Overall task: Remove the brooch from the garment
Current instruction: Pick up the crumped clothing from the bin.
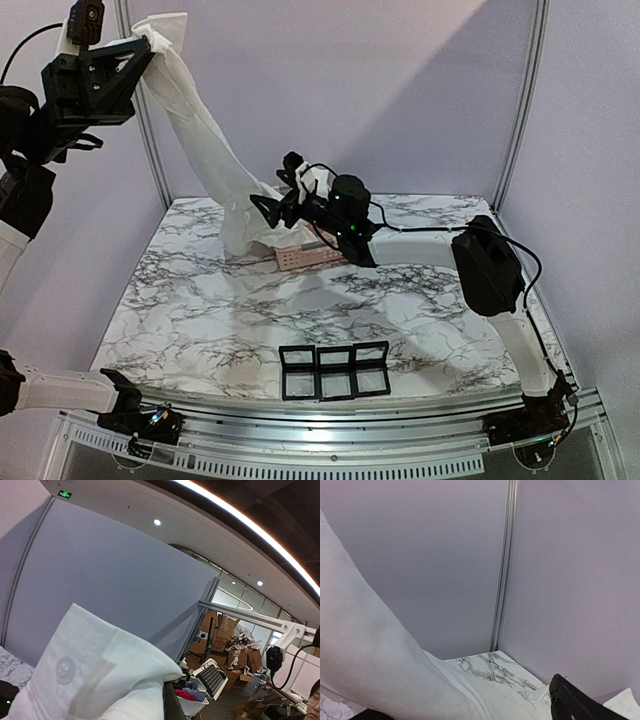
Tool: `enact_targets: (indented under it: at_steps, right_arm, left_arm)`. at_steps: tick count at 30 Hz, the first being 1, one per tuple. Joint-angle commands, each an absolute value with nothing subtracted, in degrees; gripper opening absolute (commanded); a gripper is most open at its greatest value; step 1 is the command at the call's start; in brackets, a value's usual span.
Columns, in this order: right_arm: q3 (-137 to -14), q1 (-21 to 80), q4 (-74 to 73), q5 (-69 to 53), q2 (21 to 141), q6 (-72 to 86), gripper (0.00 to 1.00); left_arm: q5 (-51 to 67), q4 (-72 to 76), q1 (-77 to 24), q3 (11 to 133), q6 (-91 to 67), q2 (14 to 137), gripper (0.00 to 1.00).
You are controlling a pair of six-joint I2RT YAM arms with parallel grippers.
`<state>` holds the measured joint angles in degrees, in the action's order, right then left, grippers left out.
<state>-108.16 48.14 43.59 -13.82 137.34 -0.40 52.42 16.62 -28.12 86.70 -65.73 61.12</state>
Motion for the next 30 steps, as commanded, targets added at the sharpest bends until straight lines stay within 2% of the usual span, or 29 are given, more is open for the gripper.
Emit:
enact_targets:
  at_steps: [1, 2, 4, 7, 8, 11, 15, 23, 26, 30]
  right_arm:
    - [-109.1, 50.6, 43.1, -15.6, 137.7, -2.6, 0.77]
    - [-108.6, 51.1, 41.6, -16.1, 137.2, -3.0, 0.58]
    - [-105.3, 52.1, 42.9, -15.3, 135.3, -3.6, 0.32]
    - [-95.8, 52.6, 49.7, -13.4, 129.3, -1.3, 0.06]
    - [-93.7, 52.6, 51.2, -11.7, 126.5, -0.2, 0.00]
    - [-92.1, 52.5, 50.1, -8.9, 120.1, 3.3, 0.00]
    - [-92.5, 52.6, 47.4, -10.3, 113.3, 4.6, 0.00]
    - [-88.0, 52.6, 44.2, -21.0, 97.6, 7.8, 0.00]
    - [-82.5, 52.6, 42.3, -16.5, 91.8, 6.8, 0.00]
    - [-73.2, 52.6, 40.5, -2.2, 84.9, 5.4, 0.00]
  left_arm:
    - [55.9, 19.6, -28.0, 86.4, -66.8, 60.5, 0.00]
    - [55.8, 17.6, -28.0, 86.5, -65.2, 60.3, 0.00]
    - [54.4, 10.4, -27.8, 86.8, -58.8, 59.6, 0.00]
    - [48.2, -5.3, -27.1, 87.8, -45.1, 58.0, 0.00]
    - [45.4, -9.9, -26.7, 88.0, -41.5, 57.4, 0.00]
    - [34.3, -20.7, -25.9, 87.1, -32.9, 55.2, 0.00]
    - [24.7, -25.1, -25.0, 84.6, -27.8, 53.4, 0.00]
    - [31.5, -19.4, -24.8, 82.6, -23.5, 50.9, 0.01]
    - [30.5, -19.0, -24.8, 81.5, -23.2, 50.4, 0.03]
    - [29.9, -17.1, -24.9, 77.1, -24.0, 51.4, 0.07]
